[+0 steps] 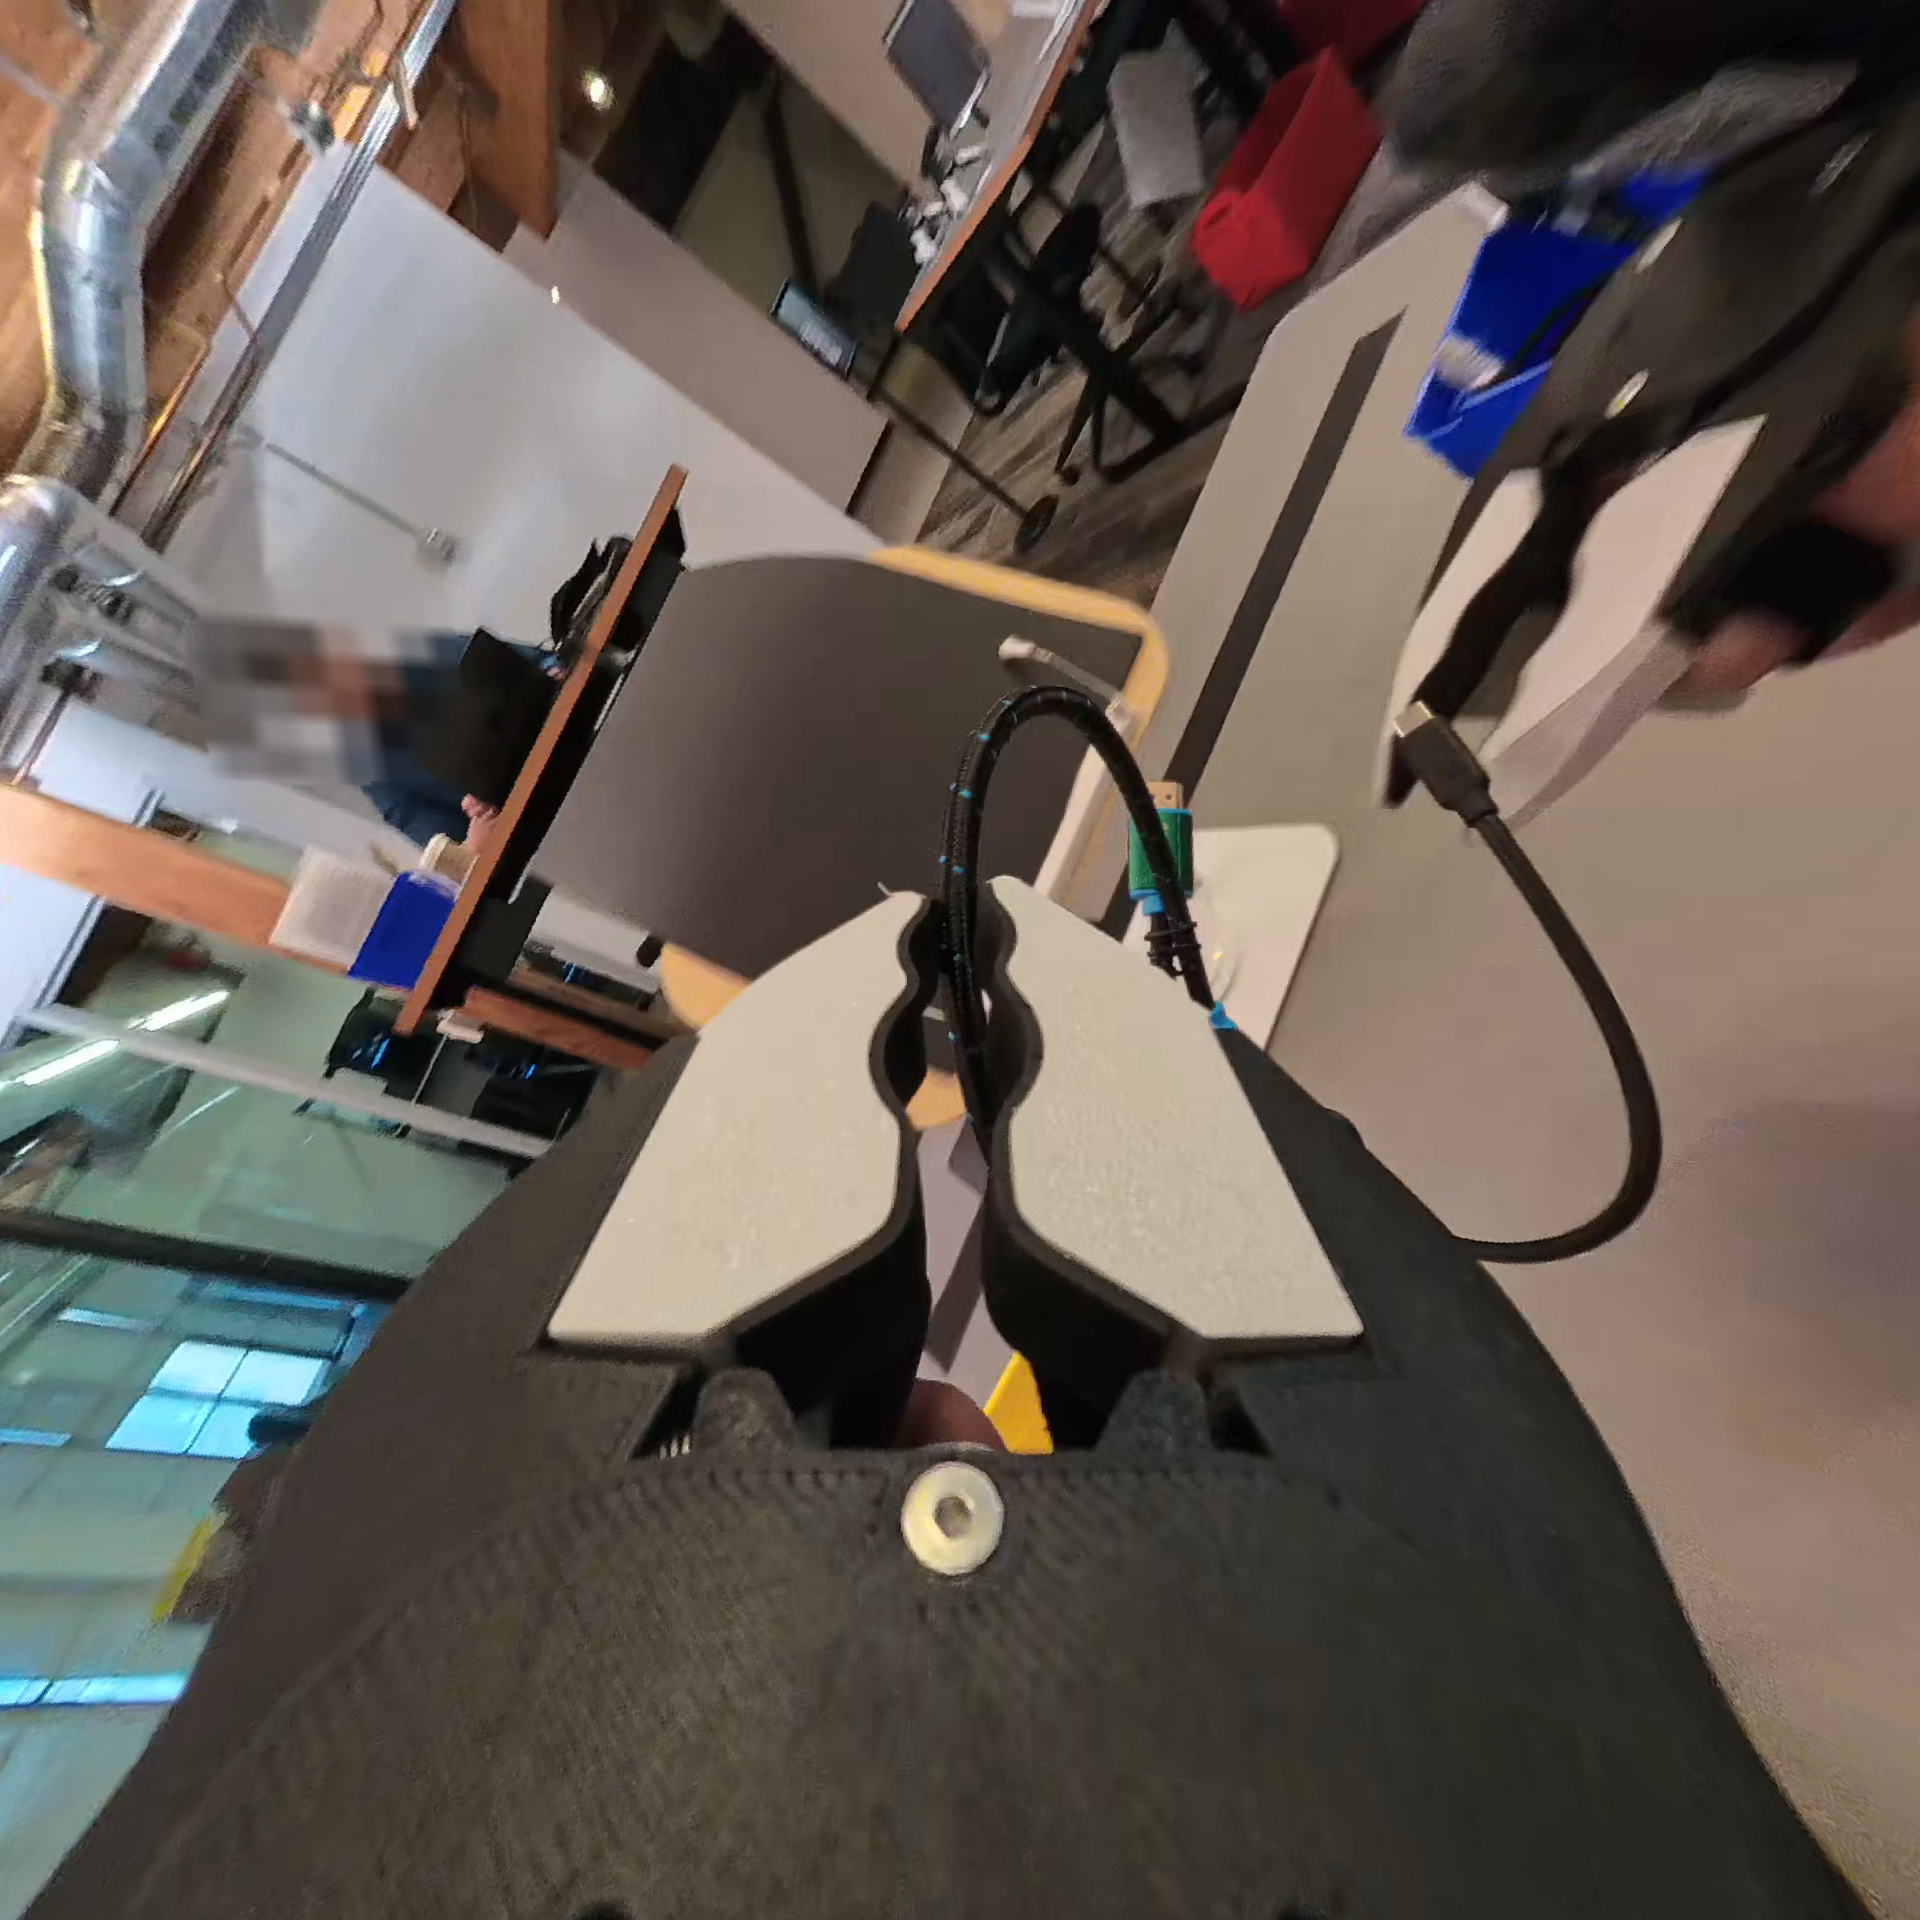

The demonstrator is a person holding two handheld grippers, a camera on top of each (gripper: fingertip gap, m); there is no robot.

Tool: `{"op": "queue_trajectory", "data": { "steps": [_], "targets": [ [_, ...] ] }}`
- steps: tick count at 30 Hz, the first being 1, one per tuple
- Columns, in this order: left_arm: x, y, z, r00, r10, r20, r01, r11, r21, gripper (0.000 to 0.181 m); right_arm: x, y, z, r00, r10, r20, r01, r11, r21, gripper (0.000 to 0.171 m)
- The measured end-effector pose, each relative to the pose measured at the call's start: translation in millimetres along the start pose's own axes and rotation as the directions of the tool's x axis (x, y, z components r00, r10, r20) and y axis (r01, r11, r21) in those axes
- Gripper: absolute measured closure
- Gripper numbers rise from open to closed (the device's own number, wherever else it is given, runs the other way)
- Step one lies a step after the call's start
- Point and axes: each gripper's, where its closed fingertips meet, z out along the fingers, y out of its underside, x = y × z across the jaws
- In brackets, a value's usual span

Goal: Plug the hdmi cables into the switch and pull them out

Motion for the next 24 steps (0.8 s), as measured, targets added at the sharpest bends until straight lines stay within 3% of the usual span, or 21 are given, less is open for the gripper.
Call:
{"op": "queue_trajectory", "data": {
  "steps": [5, 8, 10, 17, 20, 24],
  "targets": [
    [36, -37, 15, 0.997, -0.016, -0.079, 0.024, 0.995, 0.101, 0.175, 2, 10, 8, 0.996, 0.052, 0.070, -0.057, 0.996, 0.071, 0.125],
    [54, -49, 22, 0.991, -0.033, -0.131, 0.051, 0.990, 0.135, 0.175, 2, 15, 7, 0.997, 0.045, 0.068, -0.051, 0.995, 0.091, 0.140],
    [60, -53, 26, 0.990, -0.041, -0.137, 0.061, 0.987, 0.146, 0.175, 1, 15, 4, 0.996, 0.044, 0.084, -0.053, 0.992, 0.112, 0.151],
    [66, -51, 33, 0.986, -0.081, -0.148, 0.105, 0.982, 0.158, 0.174, 1, 19, -6, 0.980, 0.117, 0.164, -0.142, 0.978, 0.151, 0.151],
    [64, -46, 31, 0.986, -0.100, -0.135, 0.122, 0.979, 0.165, 0.139, 3, 14, -12, 0.962, 0.178, 0.208, -0.218, 0.958, 0.186, 0.152],
    [64, -27, 25, 0.979, -0.160, -0.124, 0.179, 0.971, 0.161, 0.118, 10, 6, -22, 0.940, 0.239, 0.243, -0.296, 0.925, 0.237, 0.151]
  ]
}}
